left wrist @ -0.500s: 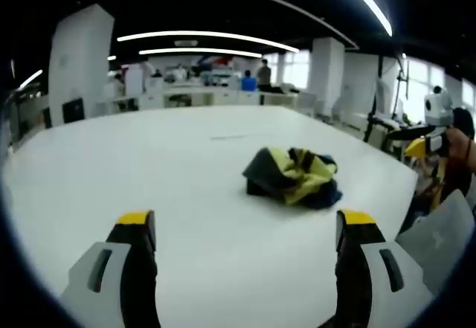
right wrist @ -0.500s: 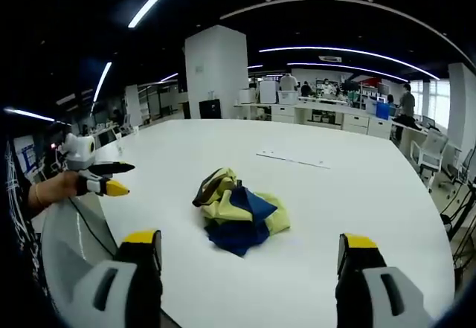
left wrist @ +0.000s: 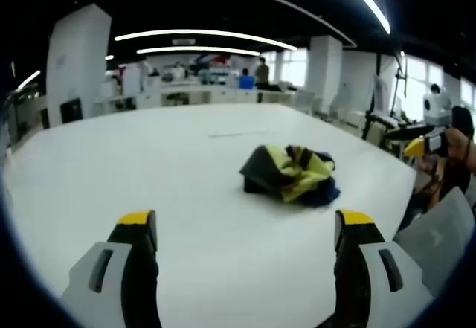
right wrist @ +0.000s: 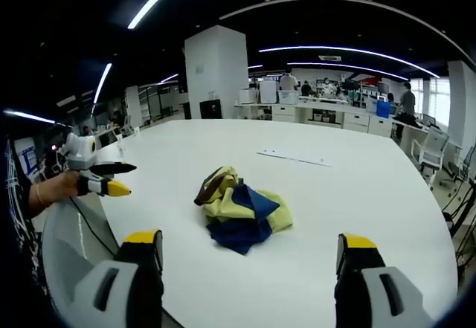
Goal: Fold the garment on the visible template until the final outline fits inside the template.
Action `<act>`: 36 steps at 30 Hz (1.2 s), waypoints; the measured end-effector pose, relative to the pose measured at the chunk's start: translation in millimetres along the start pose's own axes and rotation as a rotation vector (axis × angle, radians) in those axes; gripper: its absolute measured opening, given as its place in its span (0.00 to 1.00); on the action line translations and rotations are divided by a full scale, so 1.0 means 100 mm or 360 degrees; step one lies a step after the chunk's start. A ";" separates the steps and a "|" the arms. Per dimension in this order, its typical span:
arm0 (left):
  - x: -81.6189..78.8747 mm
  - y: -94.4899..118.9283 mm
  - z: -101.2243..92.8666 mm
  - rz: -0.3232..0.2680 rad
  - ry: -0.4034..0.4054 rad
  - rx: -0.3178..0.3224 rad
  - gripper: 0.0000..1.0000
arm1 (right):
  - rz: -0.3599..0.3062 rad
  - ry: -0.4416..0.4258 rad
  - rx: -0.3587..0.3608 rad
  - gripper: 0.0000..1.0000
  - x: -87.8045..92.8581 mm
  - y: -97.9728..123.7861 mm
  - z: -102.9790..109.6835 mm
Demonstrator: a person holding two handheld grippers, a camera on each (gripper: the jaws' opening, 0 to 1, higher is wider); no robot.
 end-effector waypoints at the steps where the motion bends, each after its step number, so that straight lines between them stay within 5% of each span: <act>1: 0.00 0.00 -0.01 0.0001 0.0001 0.0006 0.95 | 0.0001 -0.0001 -0.0001 0.97 0.01 0.00 0.00; 17: 0.07 -0.07 -0.09 0.0114 -0.0066 0.0074 0.89 | -0.0011 -0.0049 -0.0022 0.93 0.02 -0.05 0.06; 36: 0.07 -0.07 -0.08 0.0099 -0.0074 0.0123 0.81 | 0.0003 -0.0065 -0.0080 0.91 0.04 -0.16 0.17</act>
Point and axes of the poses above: the point that each gripper's makers call its tool centre point, and the gripper's own axes: y roughly backward along the fingers, z roughly to its left, x roughly out of its underside, the point moved 8 cm from there along y, roughly backward along the fingers, and after that the axes turned 13 degrees about x, right-handed, at the moved point
